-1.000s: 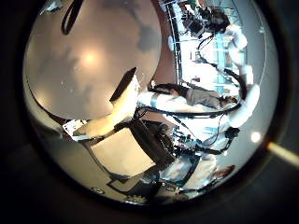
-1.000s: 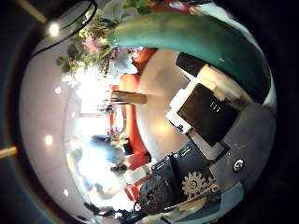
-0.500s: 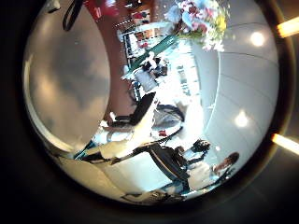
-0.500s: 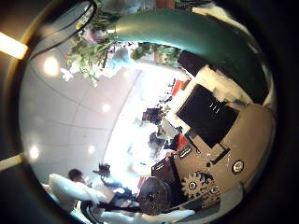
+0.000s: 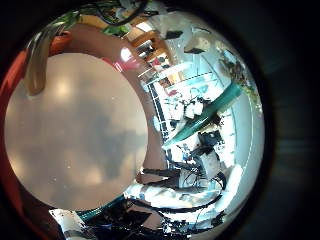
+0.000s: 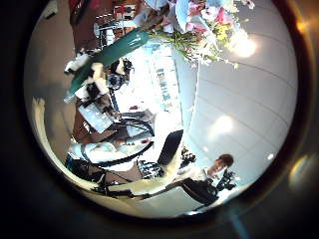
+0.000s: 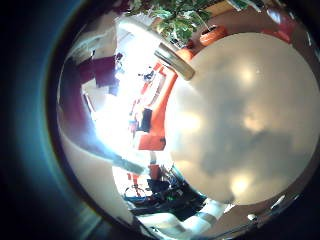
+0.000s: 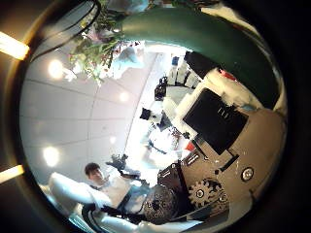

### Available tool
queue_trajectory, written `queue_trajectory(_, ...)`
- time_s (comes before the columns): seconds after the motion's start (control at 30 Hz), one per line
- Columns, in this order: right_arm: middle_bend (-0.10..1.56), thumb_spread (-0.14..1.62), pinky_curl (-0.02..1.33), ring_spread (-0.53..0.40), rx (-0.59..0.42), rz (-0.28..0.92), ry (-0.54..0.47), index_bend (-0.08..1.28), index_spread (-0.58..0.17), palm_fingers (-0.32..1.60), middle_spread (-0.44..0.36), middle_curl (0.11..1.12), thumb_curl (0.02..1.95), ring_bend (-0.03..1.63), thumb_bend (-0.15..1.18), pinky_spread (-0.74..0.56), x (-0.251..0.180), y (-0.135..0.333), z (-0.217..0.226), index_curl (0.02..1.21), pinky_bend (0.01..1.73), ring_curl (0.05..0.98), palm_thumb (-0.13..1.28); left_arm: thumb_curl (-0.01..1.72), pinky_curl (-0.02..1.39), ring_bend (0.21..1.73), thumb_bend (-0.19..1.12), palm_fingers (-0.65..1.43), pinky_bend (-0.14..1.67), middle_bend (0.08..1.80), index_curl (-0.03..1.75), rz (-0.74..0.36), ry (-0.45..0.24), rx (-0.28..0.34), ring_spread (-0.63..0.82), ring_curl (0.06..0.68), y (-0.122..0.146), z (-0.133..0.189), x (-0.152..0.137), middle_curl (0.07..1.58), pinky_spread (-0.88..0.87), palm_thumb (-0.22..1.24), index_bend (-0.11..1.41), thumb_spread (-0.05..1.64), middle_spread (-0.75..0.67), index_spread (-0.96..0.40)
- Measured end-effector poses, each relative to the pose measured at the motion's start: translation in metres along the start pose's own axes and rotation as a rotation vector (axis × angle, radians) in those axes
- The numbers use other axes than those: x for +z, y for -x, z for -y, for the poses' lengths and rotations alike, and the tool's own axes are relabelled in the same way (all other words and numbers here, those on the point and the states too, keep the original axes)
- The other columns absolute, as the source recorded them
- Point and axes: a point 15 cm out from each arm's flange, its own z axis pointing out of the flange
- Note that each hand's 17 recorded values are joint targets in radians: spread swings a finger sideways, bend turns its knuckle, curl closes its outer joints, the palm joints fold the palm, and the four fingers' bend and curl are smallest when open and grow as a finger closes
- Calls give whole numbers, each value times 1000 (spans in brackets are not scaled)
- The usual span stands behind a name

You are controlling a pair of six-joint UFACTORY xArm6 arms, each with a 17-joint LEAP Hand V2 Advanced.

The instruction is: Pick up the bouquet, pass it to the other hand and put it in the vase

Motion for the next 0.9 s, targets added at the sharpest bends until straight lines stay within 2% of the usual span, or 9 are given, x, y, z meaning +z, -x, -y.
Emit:
queue_trajectory(0.2,1359,917,819,-189,-18,16,70,1132,-248,1099,-138,837,1261,1469,97,-157,30,8,1,970,1328,693,1117,330,355,742,-31,302,323,318,359,-46,36,-6,415,121,-12,5,13,441,347,131,155,870,275,155)
queue_trajectory(0.33,1359,921,846,-190,-24,15,128,1135,-247,1099,-138,836,1287,1468,95,-160,55,14,1,966,1313,696,1113,335,347,741,-29,372,310,414,354,-72,57,-2,387,116,-21,11,14,466,329,152,168,866,210,146)
queue_trajectory(0.47,1359,925,871,-190,-28,20,170,1140,-246,1100,-139,835,1311,1466,90,-163,72,21,1,965,1297,699,1107,341,333,755,-22,517,277,589,365,-113,89,-28,261,113,-25,13,26,528,255,194,180,873,67,90)
queue_trajectory(0.53,1359,927,883,-191,-30,6,190,1141,-245,1100,-139,835,1323,1465,89,-165,81,19,-1,964,1290,700,1105,350,348,804,-10,672,347,683,380,-132,89,-33,105,125,-29,15,26,581,131,254,177,891,-34,34)
queue_trajectory(0.6,1360,930,895,-191,-32,-22,206,1142,-245,1101,-139,834,1332,1464,85,-166,82,15,-3,964,1283,702,1100,361,382,887,9,872,503,749,378,-151,82,-46,-73,146,-34,18,26,613,-61,340,151,920,-122,-28)
queue_trajectory(0.7,1360,935,912,-191,-34,-41,201,1144,-246,1100,-139,834,1331,1463,63,-168,82,14,-2,963,1273,703,1074,387,486,1126,41,1188,772,821,403,-191,70,-74,-291,255,-40,23,26,691,-281,487,185,956,-237,-132)
queue_trajectory(0.77,1357,941,919,-191,-23,-68,179,1140,-246,1091,-140,834,1314,1461,32,-174,81,9,2,962,1267,704,1038,405,551,1216,62,1238,916,861,451,-232,50,-86,-358,313,-43,27,25,746,-378,582,261,973,-293,-207)
queue_trajectory(0.8,1354,943,921,-194,-20,-81,167,1139,-246,1091,-140,834,1300,1461,8,-176,79,7,5,963,1264,704,1010,432,576,1255,108,1298,974,892,486,-259,30,-88,-373,338,-46,31,21,766,-406,685,331,983,-320,-250)
queue_trajectory(0.9,1334,945,923,-194,-16,-99,151,1126,-246,1080,-144,834,1220,1448,-41,-187,77,3,7,961,1255,700,935,483,626,1329,141,1292,1077,978,590,-356,-43,-94,-406,389,-62,44,7,812,-469,809,516,987,-379,-363)
